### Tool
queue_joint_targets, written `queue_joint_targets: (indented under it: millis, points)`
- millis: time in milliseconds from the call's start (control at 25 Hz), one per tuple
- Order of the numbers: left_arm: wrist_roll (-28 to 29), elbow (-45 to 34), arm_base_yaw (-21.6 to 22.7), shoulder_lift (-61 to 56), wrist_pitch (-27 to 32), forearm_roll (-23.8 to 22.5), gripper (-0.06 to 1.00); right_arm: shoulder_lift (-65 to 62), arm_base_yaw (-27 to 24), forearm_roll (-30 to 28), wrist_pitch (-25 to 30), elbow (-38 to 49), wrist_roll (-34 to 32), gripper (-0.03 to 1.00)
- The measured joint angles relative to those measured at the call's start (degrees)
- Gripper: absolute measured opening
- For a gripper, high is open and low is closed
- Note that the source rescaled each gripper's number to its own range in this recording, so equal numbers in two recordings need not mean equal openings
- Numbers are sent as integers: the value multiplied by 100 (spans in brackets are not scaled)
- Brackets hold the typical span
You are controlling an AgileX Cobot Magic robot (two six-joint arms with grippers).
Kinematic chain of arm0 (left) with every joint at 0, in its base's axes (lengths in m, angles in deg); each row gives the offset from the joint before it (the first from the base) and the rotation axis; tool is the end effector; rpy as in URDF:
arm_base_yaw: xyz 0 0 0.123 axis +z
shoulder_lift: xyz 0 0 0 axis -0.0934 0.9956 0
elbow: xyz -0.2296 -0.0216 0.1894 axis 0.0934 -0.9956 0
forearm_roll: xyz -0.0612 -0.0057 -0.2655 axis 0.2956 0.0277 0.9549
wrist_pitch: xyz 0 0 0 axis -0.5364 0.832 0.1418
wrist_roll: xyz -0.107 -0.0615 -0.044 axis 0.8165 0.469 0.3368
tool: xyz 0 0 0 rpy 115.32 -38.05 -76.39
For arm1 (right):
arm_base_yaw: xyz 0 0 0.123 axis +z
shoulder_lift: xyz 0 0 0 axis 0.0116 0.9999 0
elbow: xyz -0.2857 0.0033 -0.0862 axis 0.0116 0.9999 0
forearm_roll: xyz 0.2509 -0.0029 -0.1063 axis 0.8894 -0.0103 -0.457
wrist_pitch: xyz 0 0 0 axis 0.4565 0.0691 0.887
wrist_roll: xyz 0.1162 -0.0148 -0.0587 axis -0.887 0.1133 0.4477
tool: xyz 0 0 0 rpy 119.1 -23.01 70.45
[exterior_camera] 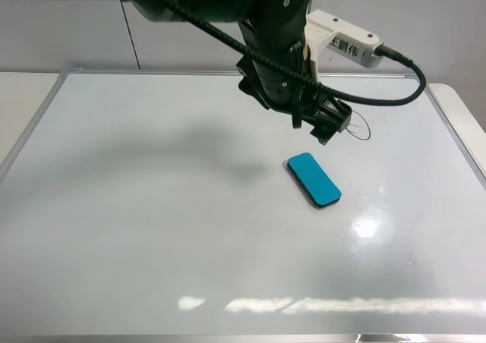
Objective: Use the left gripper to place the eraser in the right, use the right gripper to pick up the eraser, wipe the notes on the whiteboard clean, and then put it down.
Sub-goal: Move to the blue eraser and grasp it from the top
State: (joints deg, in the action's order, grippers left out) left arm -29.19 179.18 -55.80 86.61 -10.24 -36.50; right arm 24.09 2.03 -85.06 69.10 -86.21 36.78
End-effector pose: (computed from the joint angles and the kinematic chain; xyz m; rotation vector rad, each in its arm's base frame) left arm 0.3349 -0.3854 0.2030 0.9636 2.4263 -0.2275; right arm 0.0306 0.0021 0.2710 -0.0905 2.0618 -0.0100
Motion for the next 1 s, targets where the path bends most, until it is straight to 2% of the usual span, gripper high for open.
queue_joint_targets:
  millis: [240,400,680,1000]
  points:
    - [-81,0,703,-685,363,-22,100,0,0,0,0,0,0,73]
    - [-168,0,1405,-1328,613,-28,100,0,0,0,0,0,0,73]
    - [-419,0,2953,-2636,1154,-48,100,0,0,0,0,0,0,73]
    - [-812,0,5125,-4182,2314,-78,100,0,0,0,0,0,0,73]
